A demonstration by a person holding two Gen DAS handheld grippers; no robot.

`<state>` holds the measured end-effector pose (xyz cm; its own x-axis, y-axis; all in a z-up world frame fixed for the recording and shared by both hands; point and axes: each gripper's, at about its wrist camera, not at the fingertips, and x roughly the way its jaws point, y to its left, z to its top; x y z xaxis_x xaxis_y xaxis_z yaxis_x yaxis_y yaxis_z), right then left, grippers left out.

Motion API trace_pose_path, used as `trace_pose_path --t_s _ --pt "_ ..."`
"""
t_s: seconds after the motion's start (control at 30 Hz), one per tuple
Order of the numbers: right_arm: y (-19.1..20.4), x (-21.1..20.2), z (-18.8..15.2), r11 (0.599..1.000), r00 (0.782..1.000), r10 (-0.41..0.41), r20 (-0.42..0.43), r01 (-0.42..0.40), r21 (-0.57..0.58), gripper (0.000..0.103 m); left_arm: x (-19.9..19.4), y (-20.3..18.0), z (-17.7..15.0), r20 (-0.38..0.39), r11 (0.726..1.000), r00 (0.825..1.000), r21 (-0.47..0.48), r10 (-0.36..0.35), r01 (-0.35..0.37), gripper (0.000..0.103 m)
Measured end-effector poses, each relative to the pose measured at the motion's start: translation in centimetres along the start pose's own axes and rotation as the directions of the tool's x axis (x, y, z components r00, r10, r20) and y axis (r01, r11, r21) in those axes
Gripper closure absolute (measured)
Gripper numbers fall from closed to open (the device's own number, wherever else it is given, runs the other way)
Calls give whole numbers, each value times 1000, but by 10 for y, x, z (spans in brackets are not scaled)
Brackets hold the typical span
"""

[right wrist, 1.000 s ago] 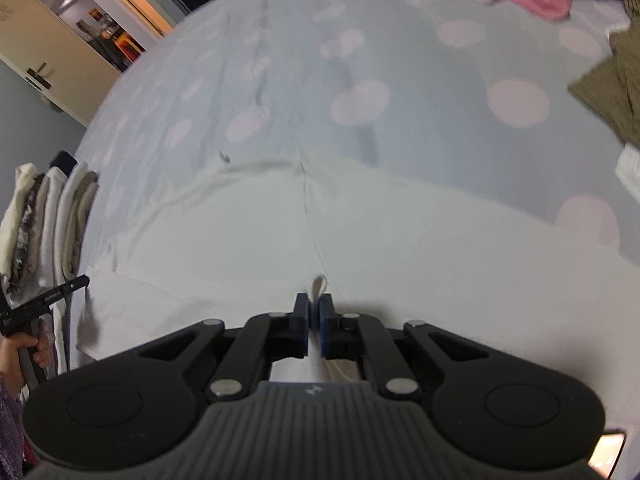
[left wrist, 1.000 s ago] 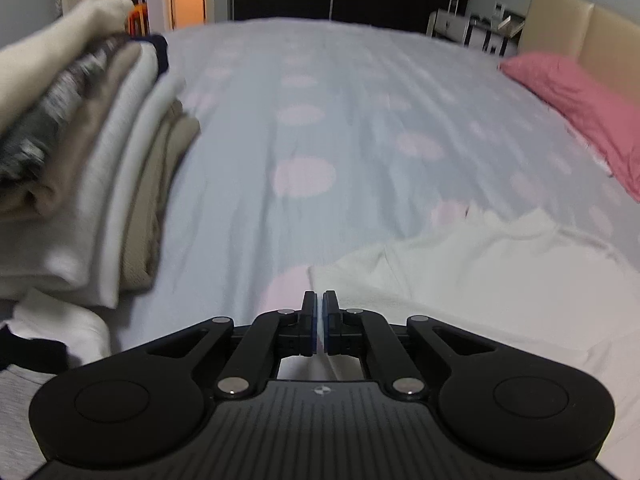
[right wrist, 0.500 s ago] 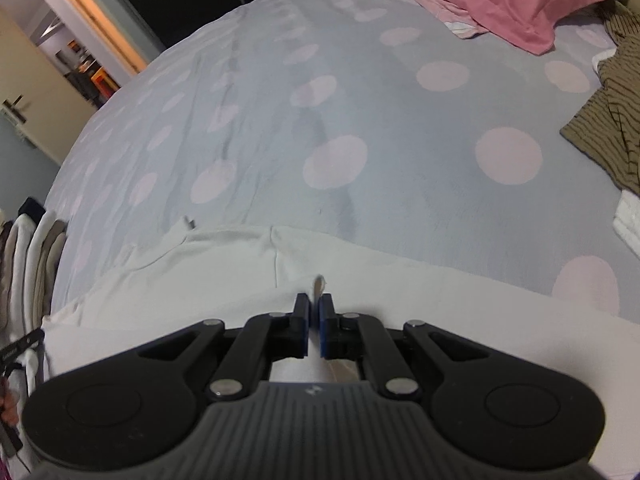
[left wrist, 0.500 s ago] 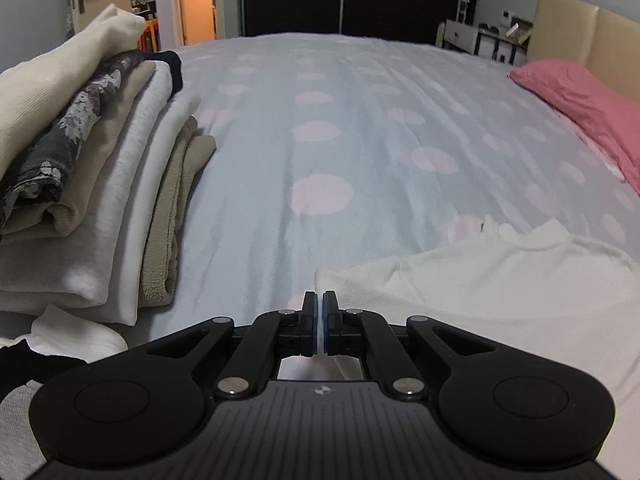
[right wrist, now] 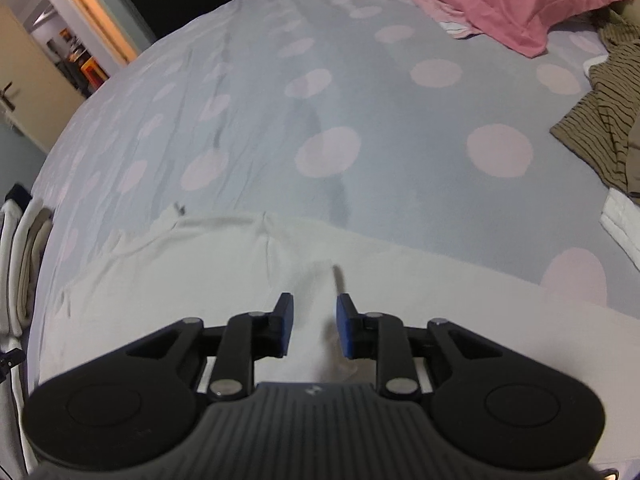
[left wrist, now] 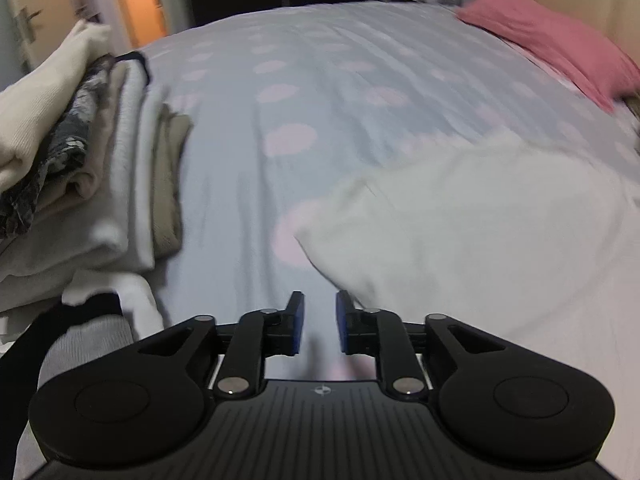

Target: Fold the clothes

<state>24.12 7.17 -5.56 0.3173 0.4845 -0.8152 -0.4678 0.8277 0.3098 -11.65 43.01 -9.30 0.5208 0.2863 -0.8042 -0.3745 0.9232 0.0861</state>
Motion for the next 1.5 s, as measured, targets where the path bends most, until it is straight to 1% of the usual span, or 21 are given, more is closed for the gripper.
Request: trace_pose_path --t_s 0.07,0.13,0.17,0.27,0.33,0.37,0.47,0.5,0.57,0.6,0.63,0.7,0.8,0.9,1.0,1.07,1.2,1.3,1.37,1.47,1.5 --pt "8 -1 -5 999 1000 14 -5 -14 -42 75 -8 -13 -11 -8 998 1000 54 -20 20 74" --pt "15 -1 -10 996 999 29 -15 -30 -81 75 -10 -27 -20 -16 995 999 94 -41 43 59" --pt "19 0 -13 995 999 34 -25 -36 -92 75 -11 -34 -24 -20 992 998 113 -52 54 58" --pt "30 7 -22 991 997 43 -59 -50 -123 75 2 -54 -30 -34 982 999 186 -14 20 58" --pt "39 11 -28 988 996 44 -80 -55 -148 75 12 -57 -31 -29 979 998 201 50 -43 58" --pt "43 13 -31 986 995 46 -88 -60 -158 75 18 -56 -30 -25 980 997 183 78 -72 58" --pt "55 15 -37 979 993 57 -108 -77 -188 75 30 -50 -25 -24 990 996 118 83 -80 58" --pt "58 16 -38 977 992 60 -112 -82 -197 75 34 -50 -23 -22 991 996 103 83 -80 59" --pt "65 16 -40 972 991 63 -116 -87 -217 75 35 -55 -18 15 992 997 97 78 -79 62" --pt "67 17 -40 972 991 61 -116 -86 -221 75 34 -56 -16 32 993 997 94 74 -77 68" --pt "68 18 -40 971 991 60 -116 -85 -223 75 33 -56 -14 35 993 997 84 76 -79 82" --pt "70 20 -40 970 992 58 -115 -84 -228 75 31 -56 -9 39 995 996 64 80 -83 97" --pt "71 25 -40 970 990 40 -133 -71 -231 75 21 -54 -8 72 993 994 84 82 -88 98" --pt "65 33 -44 973 985 -10 -170 -29 -228 75 31 -52 -19 -13 984 994 140 111 -108 99" --pt "53 41 -47 978 979 -63 -193 22 -208 75 38 -51 -31 -30 974 991 190 132 -124 98" --pt "43 44 -48 983 975 -77 -209 39 -182 76 35 -49 -29 -37 971 990 200 139 -129 89" --pt "34 40 -45 987 976 -73 -205 40 -159 76 24 -34 -22 -84 980 989 172 119 -104 57" --pt "29 31 -40 987 981 -73 -179 45 -154 74 9 -25 -15 -108 989 993 143 48 -32 54" --pt "25 24 -35 990 986 -69 -155 48 -134 67 0 -22 -8 -131 990 991 138 -11 29 52" --pt "18 18 -27 992 989 -80 -124 67 -105 64 -12 -16 2 -125 986 989 139 -73 91 50" --pt "15 17 -24 993 990 -82 -117 71 -95 64 -15 -14 6 -120 985 989 135 -87 103 47"
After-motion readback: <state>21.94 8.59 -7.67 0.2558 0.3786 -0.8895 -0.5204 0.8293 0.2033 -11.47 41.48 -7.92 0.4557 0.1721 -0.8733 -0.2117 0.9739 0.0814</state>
